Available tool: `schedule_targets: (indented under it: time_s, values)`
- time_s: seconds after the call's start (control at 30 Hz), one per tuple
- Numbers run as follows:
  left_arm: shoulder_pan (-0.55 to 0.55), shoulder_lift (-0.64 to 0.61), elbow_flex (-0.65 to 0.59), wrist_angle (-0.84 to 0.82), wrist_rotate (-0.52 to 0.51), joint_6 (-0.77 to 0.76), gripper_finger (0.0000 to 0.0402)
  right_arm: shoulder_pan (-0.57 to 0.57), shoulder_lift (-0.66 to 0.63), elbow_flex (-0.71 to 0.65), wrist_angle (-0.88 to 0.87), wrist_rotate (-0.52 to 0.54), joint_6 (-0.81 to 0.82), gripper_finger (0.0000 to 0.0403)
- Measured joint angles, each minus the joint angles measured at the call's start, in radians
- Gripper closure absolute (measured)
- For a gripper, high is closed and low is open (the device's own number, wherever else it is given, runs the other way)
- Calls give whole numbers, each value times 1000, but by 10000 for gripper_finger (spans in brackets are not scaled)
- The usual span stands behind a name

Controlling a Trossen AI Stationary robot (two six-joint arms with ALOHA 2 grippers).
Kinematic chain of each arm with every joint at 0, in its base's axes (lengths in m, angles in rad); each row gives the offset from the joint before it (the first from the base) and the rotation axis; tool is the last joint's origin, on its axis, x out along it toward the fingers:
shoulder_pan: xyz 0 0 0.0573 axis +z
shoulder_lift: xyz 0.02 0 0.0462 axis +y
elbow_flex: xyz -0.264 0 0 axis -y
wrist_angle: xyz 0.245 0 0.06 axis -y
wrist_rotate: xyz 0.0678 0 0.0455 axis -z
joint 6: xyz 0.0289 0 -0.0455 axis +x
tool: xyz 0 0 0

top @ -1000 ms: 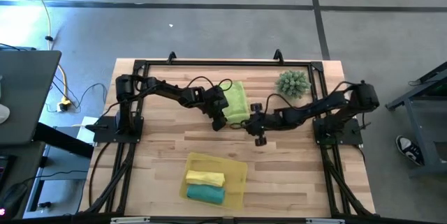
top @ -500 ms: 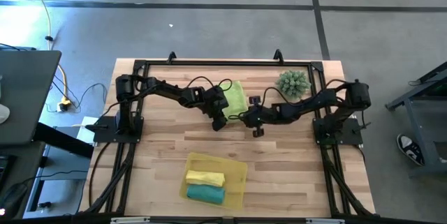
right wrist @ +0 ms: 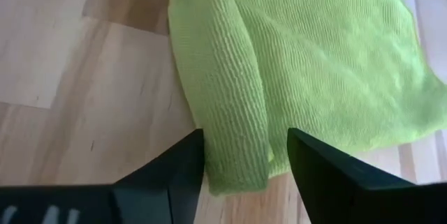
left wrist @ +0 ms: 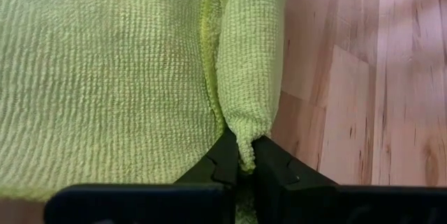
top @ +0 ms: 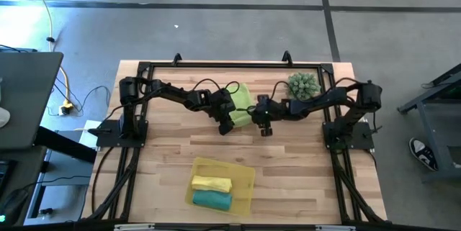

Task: Roll microfiber towels into tight, uniform cylinder then place into a basket
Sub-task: Roll the green towel

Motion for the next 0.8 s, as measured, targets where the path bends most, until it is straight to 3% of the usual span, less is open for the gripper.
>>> schedule_targets:
  time_s: [0.1, 0.2, 0.4, 0.47, 0.6, 0.8]
  values:
    - [0, 0, 0, 0, 0, 0, 389, -18, 0, 0, 0, -20, -1, 209]
    - [0, 0, 0, 0, 0, 0, 389, -23, -14, 0, -23, 44, 8, 210]
    - [1, 0, 0, 1, 0, 0, 389, 25, -95, 105, -387, 81, 240, 210]
    - [1, 0, 0, 1, 0, 0, 389, 55, -114, 116, -421, 64, 271, 210]
    - [2, 0, 0, 2, 1, 0, 389, 123, -111, 83, -267, 19, 227, 210]
    - [2, 0, 0, 3, 1, 0, 389, 145, -47, -14, -3, 90, 110, 210]
